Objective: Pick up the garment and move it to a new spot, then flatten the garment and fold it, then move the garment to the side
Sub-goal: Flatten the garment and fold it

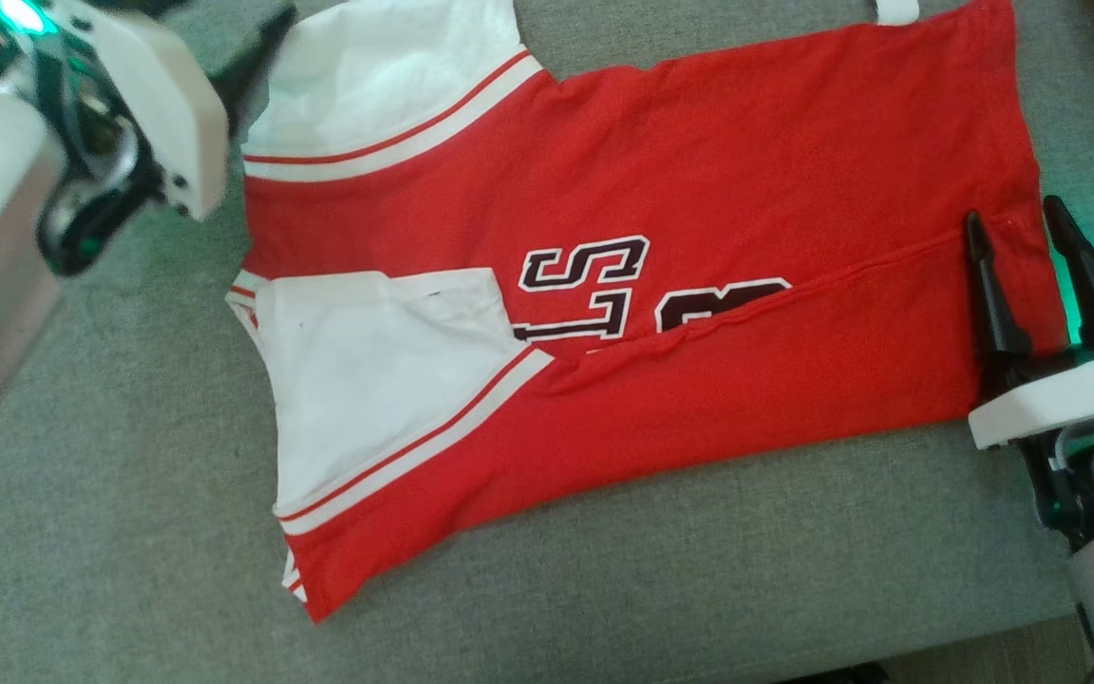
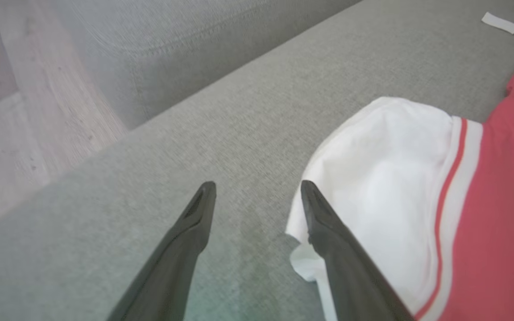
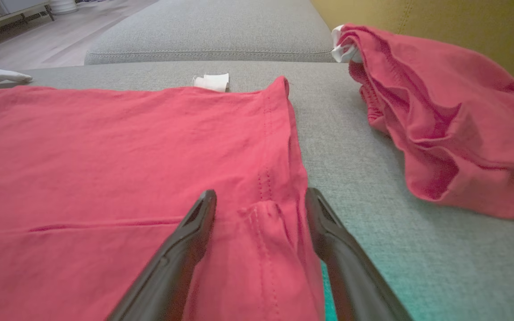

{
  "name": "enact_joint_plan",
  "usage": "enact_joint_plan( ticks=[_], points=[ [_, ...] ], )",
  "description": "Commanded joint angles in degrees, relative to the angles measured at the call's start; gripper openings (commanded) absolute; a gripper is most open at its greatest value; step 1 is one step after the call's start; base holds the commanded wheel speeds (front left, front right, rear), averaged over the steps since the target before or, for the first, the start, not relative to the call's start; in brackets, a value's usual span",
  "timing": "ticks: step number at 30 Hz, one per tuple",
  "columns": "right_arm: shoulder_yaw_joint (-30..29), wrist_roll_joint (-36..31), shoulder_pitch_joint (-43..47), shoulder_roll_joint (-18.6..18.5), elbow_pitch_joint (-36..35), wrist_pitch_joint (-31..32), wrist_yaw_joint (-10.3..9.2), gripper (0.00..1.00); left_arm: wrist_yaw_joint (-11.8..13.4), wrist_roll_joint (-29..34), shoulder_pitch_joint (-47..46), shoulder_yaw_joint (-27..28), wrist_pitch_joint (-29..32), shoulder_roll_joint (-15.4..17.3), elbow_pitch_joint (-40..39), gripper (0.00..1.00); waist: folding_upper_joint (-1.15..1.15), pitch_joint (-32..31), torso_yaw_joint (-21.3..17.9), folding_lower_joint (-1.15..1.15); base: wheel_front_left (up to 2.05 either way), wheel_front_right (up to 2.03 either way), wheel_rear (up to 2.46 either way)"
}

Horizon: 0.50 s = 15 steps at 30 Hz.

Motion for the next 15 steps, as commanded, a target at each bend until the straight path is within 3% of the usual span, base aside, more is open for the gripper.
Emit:
enact_joint_plan(
  ticks=[1,9,10,11,13,14,15],
  points=[
    [0.8,0.4,0.1,-0.7,-1.1,-0.7,0.18,1.00,0.2,-1.3,-1.1,2.1,0.7,1.5,-1.3,1.00,0.00,0.2,0.0,0.00,0.00,0.00,0.00],
    [0.4,0.6,-0.1,-1.0,-0.7,-0.9,0.18,1.00,0.1,-4.7,0.3,-0.7,3.5,3.7,-6.2,1.00,0.00,0.7,0.2,0.00,0.00,0.00,0.00],
    [0.4,0.6,-0.2,-1.0,-0.7,-0.9,0.18,1.00,0.1,-4.3,0.0,-1.0,2.8,4.0,-6.7,0.69,0.00,0.8,0.2,0.00,0.00,0.00,0.00],
    [0.4,0.6,-0.2,-1.0,-0.7,-0.9,0.18,1.00,0.1,-4.3,0.0,-1.0,2.8,4.0,-6.7,0.69,0.00,0.8,0.2,0.00,0.00,0.00,0.00],
    [0.5,0.5,-0.4,-1.0,-0.7,-0.9,0.18,1.00,0.1,-3.6,-0.5,-1.1,1.0,4.3,-7.1,0.13,0.00,1.0,0.3,0.00,0.00,0.00,0.00],
    [0.5,0.5,-0.5,-0.9,-0.8,-0.9,0.18,1.00,0.1,-3.3,-0.7,-1.2,0.2,4.3,-7.2,0.00,0.00,1.0,0.4,0.00,0.00,0.00,0.00],
    [0.5,0.4,-0.6,-1.0,-0.8,-0.9,0.18,1.00,0.1,-3.1,-0.9,-1.2,-0.4,4.3,-7.1,0.00,0.00,1.0,0.5,0.00,0.00,0.00,0.00]
  ],
)
